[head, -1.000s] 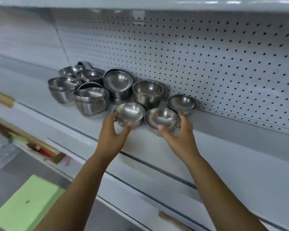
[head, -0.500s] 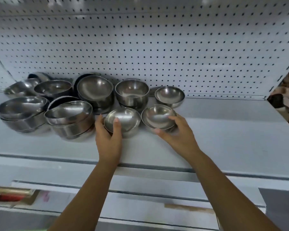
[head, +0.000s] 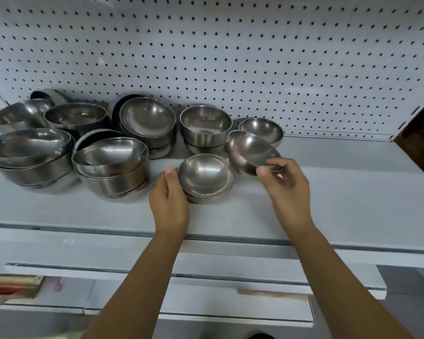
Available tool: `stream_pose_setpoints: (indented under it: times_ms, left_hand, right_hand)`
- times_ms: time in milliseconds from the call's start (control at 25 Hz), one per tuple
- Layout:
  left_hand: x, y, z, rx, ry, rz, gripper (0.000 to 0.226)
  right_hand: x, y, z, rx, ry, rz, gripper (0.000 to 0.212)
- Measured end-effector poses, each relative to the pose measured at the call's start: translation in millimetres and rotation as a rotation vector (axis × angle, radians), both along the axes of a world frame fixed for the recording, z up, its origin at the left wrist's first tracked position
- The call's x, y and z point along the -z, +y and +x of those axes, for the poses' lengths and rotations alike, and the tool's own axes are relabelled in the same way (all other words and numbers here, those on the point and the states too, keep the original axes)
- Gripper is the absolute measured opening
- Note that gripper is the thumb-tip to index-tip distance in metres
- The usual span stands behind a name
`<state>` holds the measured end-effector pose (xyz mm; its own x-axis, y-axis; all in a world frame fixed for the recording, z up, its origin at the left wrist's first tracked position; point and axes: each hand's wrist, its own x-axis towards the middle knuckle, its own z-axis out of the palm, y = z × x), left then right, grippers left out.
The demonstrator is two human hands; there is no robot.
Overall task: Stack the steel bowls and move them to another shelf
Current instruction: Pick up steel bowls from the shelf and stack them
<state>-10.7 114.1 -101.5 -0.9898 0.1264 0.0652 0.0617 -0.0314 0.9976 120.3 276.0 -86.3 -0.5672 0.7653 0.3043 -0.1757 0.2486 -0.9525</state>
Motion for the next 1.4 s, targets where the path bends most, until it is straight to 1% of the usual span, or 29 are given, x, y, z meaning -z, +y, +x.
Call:
stream_pose_setpoints:
  times_ms: [40, 120, 240, 400, 520, 640, 760, 800, 840, 920, 960, 1000, 1040, 1120, 1240, 1320, 1400]
  left_hand:
    - [2.2, -0.1, -1.3, -0.007, 0.008, -0.01, 0.043]
    - [5.9, 0.1, -4.3, -0.015, 0.018, -0.016, 0.047]
    - [5.5, -1.0, -5.0, 0.005, 0.052, 0.005, 0.047]
    - [5.2, -3.1, -3.1, 0.079, 0.026, 0.088, 0.04]
    - [1.9, -1.7, -3.4, 0.07, -0.007, 0.162, 0.04]
    - [-0.7, -3.4, -1.9, 0.079, -0.011, 0.158, 0.04]
    - [-2.5, -4.4, 0.8, 0.158, 0.008, 0.074, 0.037]
    - [-2.8, -4.6, 1.0, 0.195, 0.014, 0.034, 0.044]
    - [-2.5, -5.5, 0.8, 0.24, 0.016, 0.006, 0.055]
    - [0.2, -7.5, 1.9, 0.318, 0.043, -0.02, 0.081]
    - [1.3, -10.3, 2.7, 0.339, 0.071, -0.055, 0.094]
    - [1.7, -11.6, 3.0, 0.355, 0.098, -0.105, 0.107]
    - [2.0, -11.9, 2.4, 0.37, 0.115, -0.151, 0.118]
    - [2.9, -11.2, 3.1, 0.391, 0.12, -0.207, 0.13]
    - [3.0, -8.7, 4.3, 0.379, 0.153, -0.259, 0.136]
    - [1.4, -6.8, 6.1, 0.339, 0.161, -0.267, 0.134]
    - [1.1, -5.6, 7.3, 0.313, 0.151, -0.216, 0.132]
  right_hand:
    - [1.1, -7.9, -8.3, -0.021, -0.009, 0.033, 0.047]
    - [10.2, -23.0, -24.2, -0.003, -0.019, 0.164, 0.05]
    - [22.9, -31.8, -34.5, 0.044, -0.074, 0.376, 0.063]
    - [28.4, -28.1, -37.9, 0.033, -0.138, 0.471, 0.072]
    - [28.4, -30.5, -42.0, -0.051, -0.237, 0.583, 0.074]
    - [28.4, -28.6, -42.5, -0.112, -0.296, 0.594, 0.081]
    - [25.9, -28.0, -38.4, -0.187, -0.338, 0.532, 0.089]
    - [24.4, -28.5, -37.5, -0.199, -0.322, 0.471, 0.088]
    - [22.9, -28.5, -36.5, -0.159, -0.264, 0.391, 0.08]
    - [25.2, -19.0, -35.2, 0.065, -0.094, 0.263, 0.053]
    - [26.2, -9.7, -35.8, 0.189, -0.059, 0.233, 0.043]
    - [25.0, 2.5, -36.9, 0.269, -0.076, 0.222, 0.04]
    - [24.2, 17.5, -40.4, 0.308, -0.136, 0.212, 0.042]
    - [21.9, 48.4, -48.8, 0.306, -0.327, 0.197, 0.056]
    - [17.6, 77.7, -63.0, 0.219, -0.55, 0.252, 0.074]
    - [21.5, 83.3, -69.1, 0.158, -0.634, 0.276, 0.075]
    - [24.4, 85.0, -72.2, 0.155, -0.639, 0.315, 0.065]
